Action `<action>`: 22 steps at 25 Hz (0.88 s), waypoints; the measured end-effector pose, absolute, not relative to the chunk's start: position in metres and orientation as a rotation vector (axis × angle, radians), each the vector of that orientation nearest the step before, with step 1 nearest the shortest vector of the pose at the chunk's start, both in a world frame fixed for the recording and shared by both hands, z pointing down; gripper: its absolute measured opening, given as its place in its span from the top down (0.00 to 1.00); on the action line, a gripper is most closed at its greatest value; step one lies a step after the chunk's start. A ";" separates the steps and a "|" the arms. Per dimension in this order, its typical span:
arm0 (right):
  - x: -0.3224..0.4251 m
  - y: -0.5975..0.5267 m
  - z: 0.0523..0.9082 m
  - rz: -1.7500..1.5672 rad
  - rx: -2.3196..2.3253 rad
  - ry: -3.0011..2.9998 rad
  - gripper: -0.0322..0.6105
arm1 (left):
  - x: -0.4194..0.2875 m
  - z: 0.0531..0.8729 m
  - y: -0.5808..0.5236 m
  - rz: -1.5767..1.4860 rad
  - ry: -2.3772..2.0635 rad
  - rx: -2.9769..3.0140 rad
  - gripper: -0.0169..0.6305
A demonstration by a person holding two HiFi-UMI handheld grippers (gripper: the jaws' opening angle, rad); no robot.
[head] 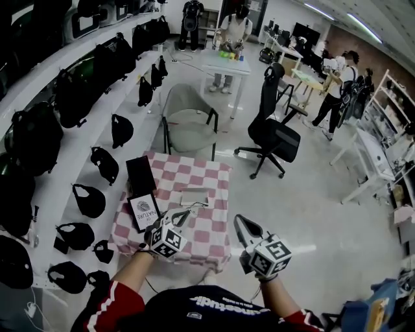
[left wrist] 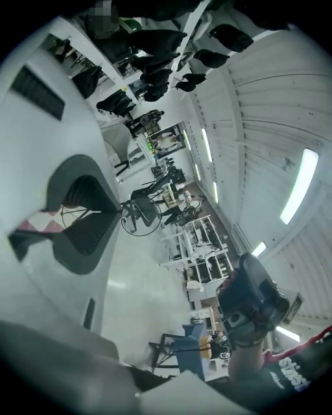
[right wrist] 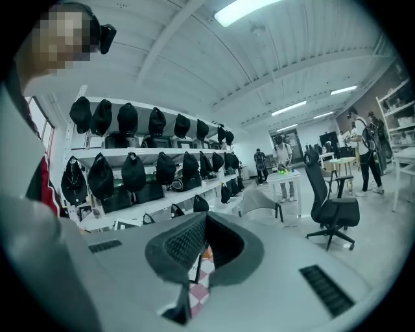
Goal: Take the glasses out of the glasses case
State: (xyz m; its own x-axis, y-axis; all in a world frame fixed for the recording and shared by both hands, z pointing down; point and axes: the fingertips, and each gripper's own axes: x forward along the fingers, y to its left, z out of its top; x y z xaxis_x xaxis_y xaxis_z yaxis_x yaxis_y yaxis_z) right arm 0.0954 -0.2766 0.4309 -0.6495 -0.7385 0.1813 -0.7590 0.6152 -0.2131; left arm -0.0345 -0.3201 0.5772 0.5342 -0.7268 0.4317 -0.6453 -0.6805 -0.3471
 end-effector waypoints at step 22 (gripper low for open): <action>0.048 -0.209 0.411 0.360 1.372 -2.770 0.95 | -0.134 0.436 -0.217 -0.226 1.498 -2.734 0.95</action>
